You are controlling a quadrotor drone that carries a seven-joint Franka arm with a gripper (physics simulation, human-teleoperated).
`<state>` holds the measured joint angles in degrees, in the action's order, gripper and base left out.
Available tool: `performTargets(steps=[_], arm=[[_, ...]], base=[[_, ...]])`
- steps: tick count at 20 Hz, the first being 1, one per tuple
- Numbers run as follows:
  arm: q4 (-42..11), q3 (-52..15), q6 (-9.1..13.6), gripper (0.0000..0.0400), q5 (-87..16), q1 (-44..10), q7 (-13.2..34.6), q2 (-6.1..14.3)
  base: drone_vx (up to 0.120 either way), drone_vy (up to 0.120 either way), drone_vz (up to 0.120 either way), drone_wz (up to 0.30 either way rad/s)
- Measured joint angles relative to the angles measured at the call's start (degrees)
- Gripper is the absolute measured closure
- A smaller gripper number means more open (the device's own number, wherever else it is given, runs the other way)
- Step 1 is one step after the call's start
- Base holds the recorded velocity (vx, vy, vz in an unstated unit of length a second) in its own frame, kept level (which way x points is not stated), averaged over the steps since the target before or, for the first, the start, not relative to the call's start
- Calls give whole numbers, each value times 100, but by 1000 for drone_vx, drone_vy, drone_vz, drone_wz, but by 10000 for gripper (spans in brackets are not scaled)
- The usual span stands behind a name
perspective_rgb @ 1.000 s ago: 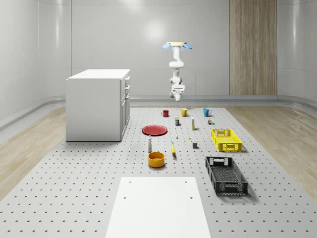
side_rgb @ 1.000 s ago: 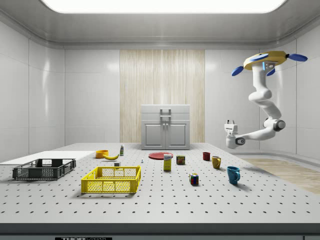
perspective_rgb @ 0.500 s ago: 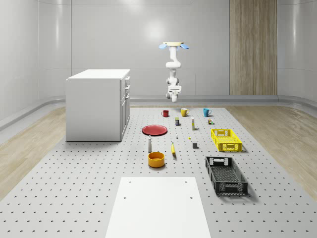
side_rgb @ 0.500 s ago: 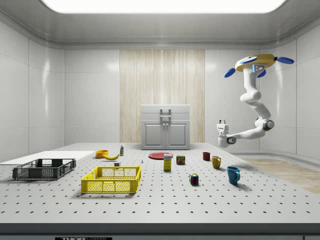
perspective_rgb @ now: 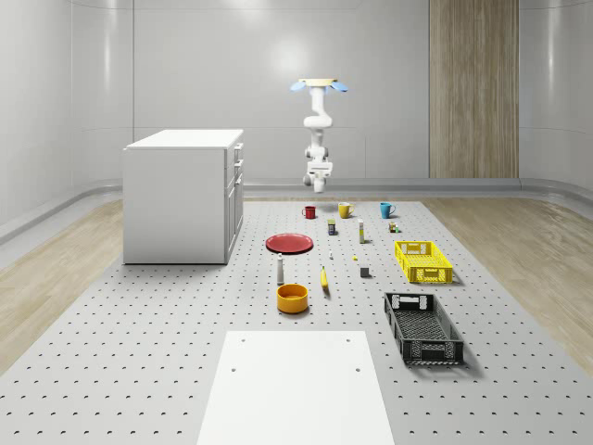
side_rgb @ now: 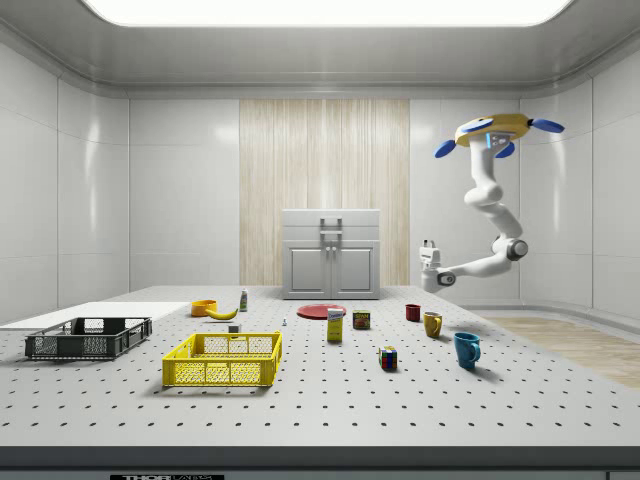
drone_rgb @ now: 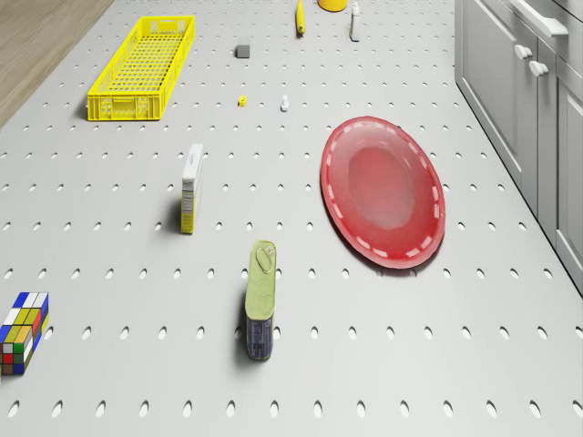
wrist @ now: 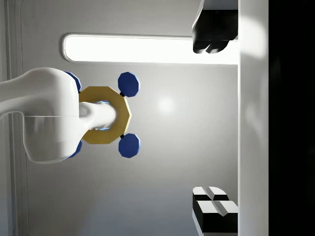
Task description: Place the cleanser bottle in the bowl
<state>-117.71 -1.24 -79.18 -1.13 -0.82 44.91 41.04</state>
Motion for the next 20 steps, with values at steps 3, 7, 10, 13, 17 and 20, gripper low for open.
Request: performTargets(steps=[3, 7, 10, 13, 17, 20], arm=[[-11, -63, -14, 0, -88, -20, 11, 10], [-33, -216, -33, 0, -303, -67, 40, 25], [-64, -421, -50, 0, -591, -130, 78, 39], [-133, -755, -73, 0, -1063, -234, 142, 63], [-396, -1522, -125, 0, -2164, -482, 305, 131], [-894, -2409, -193, 0, -3492, -795, 540, 247]], base=[[120, -120, 0, 0], [120, -120, 0, 0], [120, -120, 0, 0], [120, -120, 0, 0], [120, -120, 0, 0], [120, -120, 0, 0]])
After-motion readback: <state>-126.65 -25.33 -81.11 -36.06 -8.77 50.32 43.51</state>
